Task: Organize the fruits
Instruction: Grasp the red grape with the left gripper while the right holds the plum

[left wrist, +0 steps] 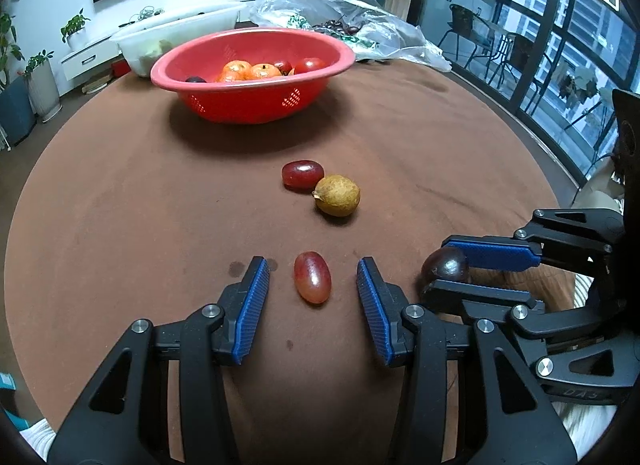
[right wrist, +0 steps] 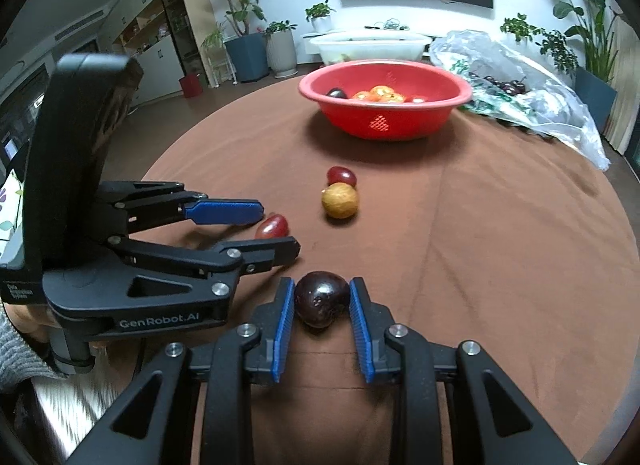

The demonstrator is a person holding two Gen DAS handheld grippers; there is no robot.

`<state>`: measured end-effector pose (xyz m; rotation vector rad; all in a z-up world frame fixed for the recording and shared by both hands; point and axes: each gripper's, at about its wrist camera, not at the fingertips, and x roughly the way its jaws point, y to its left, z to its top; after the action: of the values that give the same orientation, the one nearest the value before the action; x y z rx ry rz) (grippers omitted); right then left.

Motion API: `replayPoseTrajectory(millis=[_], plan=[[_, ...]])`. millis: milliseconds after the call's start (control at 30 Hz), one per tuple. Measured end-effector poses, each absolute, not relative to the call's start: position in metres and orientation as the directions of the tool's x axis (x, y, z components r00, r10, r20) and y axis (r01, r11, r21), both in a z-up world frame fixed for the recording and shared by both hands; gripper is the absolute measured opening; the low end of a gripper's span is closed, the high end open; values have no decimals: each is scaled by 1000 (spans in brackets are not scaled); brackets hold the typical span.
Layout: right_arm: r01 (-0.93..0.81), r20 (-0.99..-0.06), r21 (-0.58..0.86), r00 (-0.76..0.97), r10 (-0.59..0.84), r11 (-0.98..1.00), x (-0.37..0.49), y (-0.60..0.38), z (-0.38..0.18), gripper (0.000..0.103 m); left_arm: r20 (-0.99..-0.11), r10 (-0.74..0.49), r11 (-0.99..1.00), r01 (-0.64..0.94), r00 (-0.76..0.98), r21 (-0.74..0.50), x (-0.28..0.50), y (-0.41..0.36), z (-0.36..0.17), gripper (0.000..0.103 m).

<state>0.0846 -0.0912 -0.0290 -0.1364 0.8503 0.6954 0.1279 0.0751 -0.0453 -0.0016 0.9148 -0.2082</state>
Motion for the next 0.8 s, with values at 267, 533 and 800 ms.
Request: replayPoseTrajectory(millis=[267, 533, 800], plan=[[-607, -727, 157, 462, 507, 779, 85, -92, -28, 30, -781, -150, 980, 199, 607, -33, 122, 70, -47, 22], [-589, -725, 190, 455, 517, 785, 90, -97, -28, 30, -781, -166, 976, 214, 602, -43, 120, 68, -47, 17], [-582, -717, 208, 456, 527, 786, 92, -99, -26, 30, -778, -190, 973, 218, 599, -71, 119, 71, -44, 17]])
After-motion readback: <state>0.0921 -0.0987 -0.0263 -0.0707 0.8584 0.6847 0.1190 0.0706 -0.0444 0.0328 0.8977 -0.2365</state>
